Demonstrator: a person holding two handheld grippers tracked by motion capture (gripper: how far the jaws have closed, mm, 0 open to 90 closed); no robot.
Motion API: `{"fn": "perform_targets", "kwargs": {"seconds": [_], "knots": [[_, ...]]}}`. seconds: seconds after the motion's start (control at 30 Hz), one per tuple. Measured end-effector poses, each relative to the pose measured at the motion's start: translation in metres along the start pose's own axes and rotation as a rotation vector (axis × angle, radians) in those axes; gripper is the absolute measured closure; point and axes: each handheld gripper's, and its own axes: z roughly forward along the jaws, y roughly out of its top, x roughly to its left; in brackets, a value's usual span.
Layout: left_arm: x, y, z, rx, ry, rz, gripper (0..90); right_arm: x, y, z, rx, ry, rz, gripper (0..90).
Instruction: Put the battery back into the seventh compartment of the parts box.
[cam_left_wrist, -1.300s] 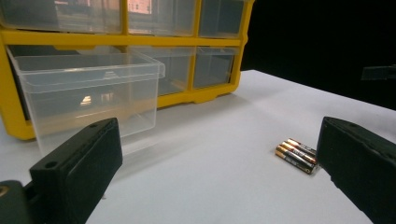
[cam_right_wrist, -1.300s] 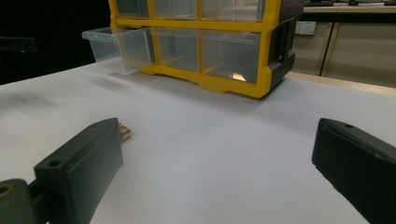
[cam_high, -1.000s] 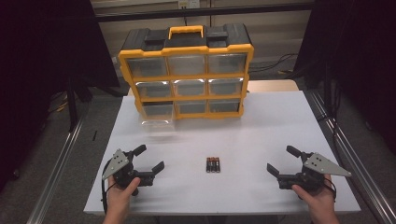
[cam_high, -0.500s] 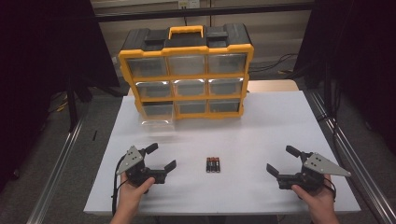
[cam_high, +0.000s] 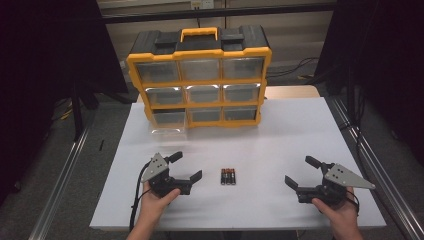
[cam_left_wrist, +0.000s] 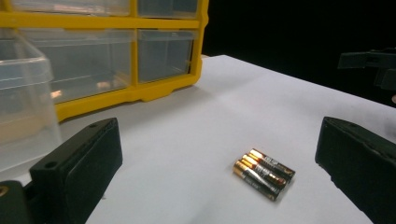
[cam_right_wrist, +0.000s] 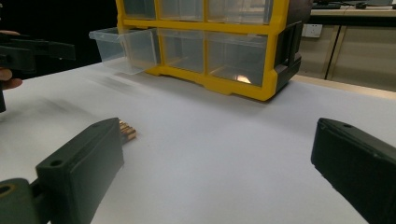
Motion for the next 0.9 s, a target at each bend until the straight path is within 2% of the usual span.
{"fn": "perform_targets", "kwargs": {"seconds": [0.2, 0.23, 0.37, 0.43, 0.53, 0.63, 0.67, 0.7, 0.8, 0.83, 0.87, 0.9], "knots": [[-0.006, 0.002, 0.014, 0.027, -0.022, 0.013, 0.9, 0.0, 0.0, 0.0, 0.002, -0.003, -0.001, 2.1], [-0.008, 0.002, 0.016, 0.023, -0.024, 0.003, 0.8, 0.0, 0.0, 0.0, 0.001, -0.002, -0.001, 2.1], [-0.009, 0.004, 0.022, 0.051, -0.029, 0.02, 1.0, 0.001, 0.0, -0.001, -0.002, 0.001, 0.001, 2.1], [-0.011, 0.004, 0.025, 0.054, -0.03, 0.008, 1.0, 0.0, 0.0, 0.0, -0.003, 0.001, -0.002, 2.2], [-0.013, 0.003, 0.031, 0.081, -0.034, 0.038, 1.2, 0.001, 0.001, 0.0, -0.002, 0.003, 0.0, 2.3], [-0.017, 0.003, 0.036, 0.084, -0.044, 0.027, 1.2, 0.001, 0.001, 0.0, 0.0, 0.003, 0.0, 2.3], [-0.017, 0.003, 0.038, 0.094, -0.046, 0.041, 1.2, 0.001, 0.001, 0.0, -0.004, 0.004, -0.001, 2.3], [-0.019, 0.003, 0.039, 0.095, -0.043, 0.032, 1.2, 0.001, 0.001, 0.0, -0.004, 0.004, -0.001, 2.3], [-0.022, 0.003, 0.044, 0.114, -0.042, 0.031, 1.2, 0.001, 0.001, 0.0, -0.003, 0.005, -0.002, 2.3], [-0.021, 0.004, 0.046, 0.156, -0.032, 0.059, 1.6, 0.001, 0.001, -0.001, -0.004, 0.003, -0.001, 2.4], [-0.021, 0.004, 0.046, 0.156, -0.032, 0.059, 2.8, 0.001, 0.001, -0.001, -0.004, 0.003, -0.001, 2.4], [-0.022, 0.004, 0.048, 0.158, -0.041, 0.041, 2.8, 0.001, 0.001, -0.001, -0.003, 0.003, -0.001, 2.4]]}}
